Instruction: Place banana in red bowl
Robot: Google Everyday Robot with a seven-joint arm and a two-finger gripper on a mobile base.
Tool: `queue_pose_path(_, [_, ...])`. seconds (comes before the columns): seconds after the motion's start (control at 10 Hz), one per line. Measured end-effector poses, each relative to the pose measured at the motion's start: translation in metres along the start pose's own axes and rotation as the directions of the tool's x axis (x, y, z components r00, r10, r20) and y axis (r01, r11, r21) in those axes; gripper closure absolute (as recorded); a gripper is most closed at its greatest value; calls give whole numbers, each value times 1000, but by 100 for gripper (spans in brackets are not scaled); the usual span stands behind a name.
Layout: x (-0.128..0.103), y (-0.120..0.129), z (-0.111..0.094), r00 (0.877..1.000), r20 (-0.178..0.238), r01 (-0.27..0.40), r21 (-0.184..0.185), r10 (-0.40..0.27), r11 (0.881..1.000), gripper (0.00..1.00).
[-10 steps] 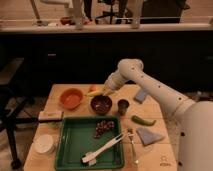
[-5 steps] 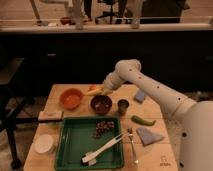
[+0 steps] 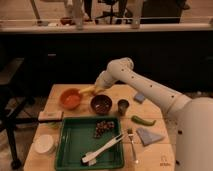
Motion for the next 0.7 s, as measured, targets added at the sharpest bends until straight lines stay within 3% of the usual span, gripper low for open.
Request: queue_pose_path(0.7, [-29,-17,44,998,27,62,-62,-61,996,100])
